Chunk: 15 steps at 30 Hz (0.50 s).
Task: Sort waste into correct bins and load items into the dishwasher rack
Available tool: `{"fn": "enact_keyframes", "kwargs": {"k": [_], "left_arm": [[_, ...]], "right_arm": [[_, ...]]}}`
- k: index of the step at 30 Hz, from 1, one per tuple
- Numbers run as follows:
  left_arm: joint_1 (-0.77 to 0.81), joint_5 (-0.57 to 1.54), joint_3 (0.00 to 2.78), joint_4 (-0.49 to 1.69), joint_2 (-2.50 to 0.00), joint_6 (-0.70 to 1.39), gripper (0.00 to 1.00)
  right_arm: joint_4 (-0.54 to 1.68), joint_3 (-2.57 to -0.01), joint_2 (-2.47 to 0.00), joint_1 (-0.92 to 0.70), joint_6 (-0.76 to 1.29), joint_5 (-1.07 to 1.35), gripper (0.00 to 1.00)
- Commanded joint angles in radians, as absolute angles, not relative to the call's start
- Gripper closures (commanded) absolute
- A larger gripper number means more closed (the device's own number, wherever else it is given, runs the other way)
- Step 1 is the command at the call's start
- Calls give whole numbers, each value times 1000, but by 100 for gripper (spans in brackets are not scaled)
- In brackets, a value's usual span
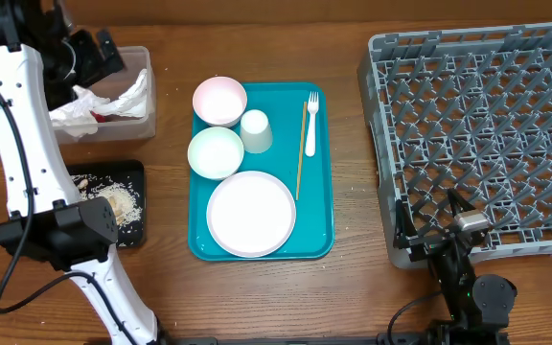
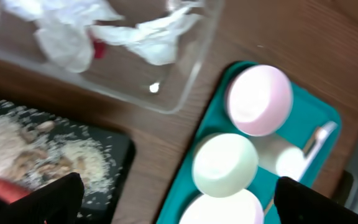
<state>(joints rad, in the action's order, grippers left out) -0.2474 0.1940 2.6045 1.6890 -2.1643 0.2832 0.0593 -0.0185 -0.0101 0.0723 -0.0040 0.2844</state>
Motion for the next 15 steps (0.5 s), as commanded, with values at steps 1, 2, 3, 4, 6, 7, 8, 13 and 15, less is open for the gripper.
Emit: {"fn": "enact_keyframes", "kwargs": {"k": [1,2,3,4,6,7,8,13,15], "left_arm": [[-290,97,2587,1690,-2119,341,0],[-296,96,2587,1689,-2119,341,0],[-303,97,2587,1689,-2119,346,0],[-308,97,2587,1687,-2119,353,0],[-320,97,2587,1678,-2119,364,0],[-323,95,2587,1672,-2119,363,0],[-327,90,2587,1662,-2119,364,0],[-338,0,2587,1583,-2120,364,0],[-338,0,2587,1589,-2120,363,0]], "right_arm": [[-33,-8,-3,76,84,390,0],[-65,-8,-3,76,169,481,0],[-110,-8,-3,76,276,593,0],[-150,-8,-3,76,366,684,0],[-233,-8,-3,76,520,815,0],[-253,-8,-3,76,561,832,0],[-271,-8,-3,76,607,833,0],[-400,-10,-3,76,741,809,0],[-416,-29,-3,76,760,804,0]]}}
